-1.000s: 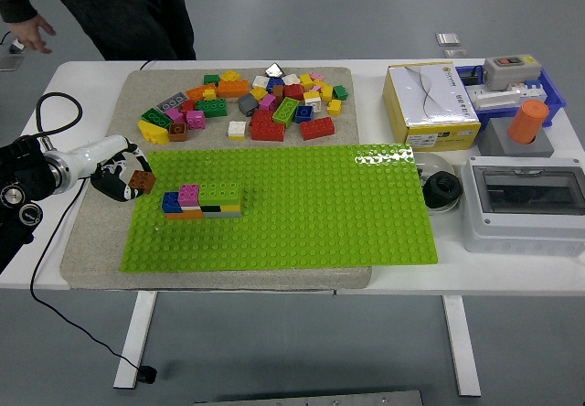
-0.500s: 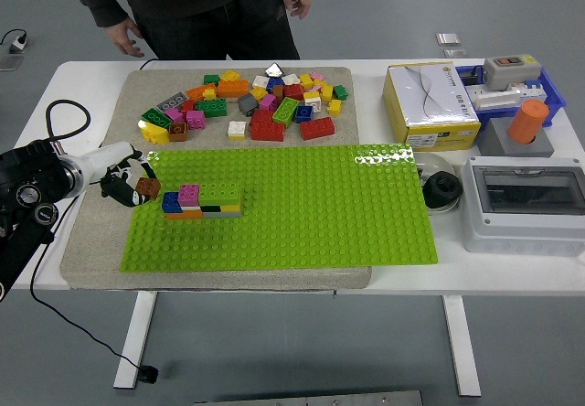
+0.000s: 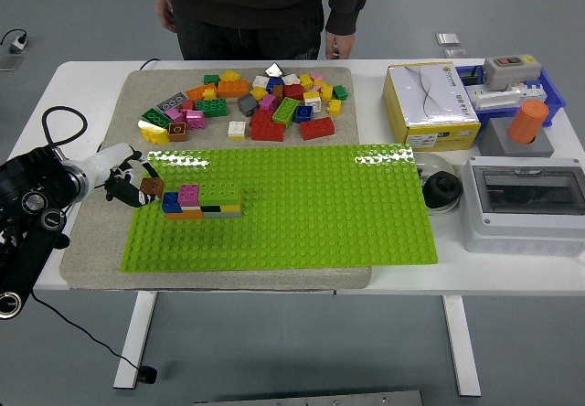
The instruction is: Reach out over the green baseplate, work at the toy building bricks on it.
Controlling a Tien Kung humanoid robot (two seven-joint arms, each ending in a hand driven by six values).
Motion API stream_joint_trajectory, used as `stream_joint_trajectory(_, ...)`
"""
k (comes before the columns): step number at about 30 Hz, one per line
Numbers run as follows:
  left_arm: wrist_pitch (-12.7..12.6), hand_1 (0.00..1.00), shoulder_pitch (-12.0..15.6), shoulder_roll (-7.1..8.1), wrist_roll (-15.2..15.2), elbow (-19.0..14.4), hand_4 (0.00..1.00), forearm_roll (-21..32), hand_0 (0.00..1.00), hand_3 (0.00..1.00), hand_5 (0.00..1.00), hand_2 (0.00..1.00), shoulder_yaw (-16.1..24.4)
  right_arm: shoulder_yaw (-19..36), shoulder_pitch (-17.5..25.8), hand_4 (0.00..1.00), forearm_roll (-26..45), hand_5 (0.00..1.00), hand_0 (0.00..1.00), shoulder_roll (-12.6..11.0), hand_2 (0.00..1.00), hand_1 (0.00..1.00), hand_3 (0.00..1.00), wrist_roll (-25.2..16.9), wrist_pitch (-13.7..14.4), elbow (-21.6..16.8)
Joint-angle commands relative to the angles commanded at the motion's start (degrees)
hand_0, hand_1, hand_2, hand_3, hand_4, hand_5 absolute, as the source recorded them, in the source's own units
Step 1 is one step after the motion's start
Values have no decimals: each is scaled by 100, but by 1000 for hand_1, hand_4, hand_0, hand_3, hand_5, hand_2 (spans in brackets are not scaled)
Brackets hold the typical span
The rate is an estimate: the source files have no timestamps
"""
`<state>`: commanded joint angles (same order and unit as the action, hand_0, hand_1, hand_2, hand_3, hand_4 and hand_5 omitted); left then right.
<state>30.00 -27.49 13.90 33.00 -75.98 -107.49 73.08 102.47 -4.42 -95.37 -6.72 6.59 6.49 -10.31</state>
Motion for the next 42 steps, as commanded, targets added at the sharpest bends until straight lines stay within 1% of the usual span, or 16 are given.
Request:
stream_joint_trajectory(5, 4, 2, 25, -68, 21, -36, 645, -24, 152, 469, 2, 76, -52, 21, -4, 689, -45, 863, 622, -5, 529, 379, 706, -3, -6, 0)
stream_joint_trajectory(13, 6, 2, 18, -162, 23, 36, 644, -37, 151, 469, 2, 77, -145, 33, -28, 687, -71, 863, 626, -12, 529, 378, 706, -12, -5, 0)
stream_joint_trajectory(42, -33, 2, 20, -268, 13, 68, 644, -147, 148, 466, 2, 77, -267, 82, -38, 688, -138, 862, 624, -9, 530, 377, 706, -3, 6, 0)
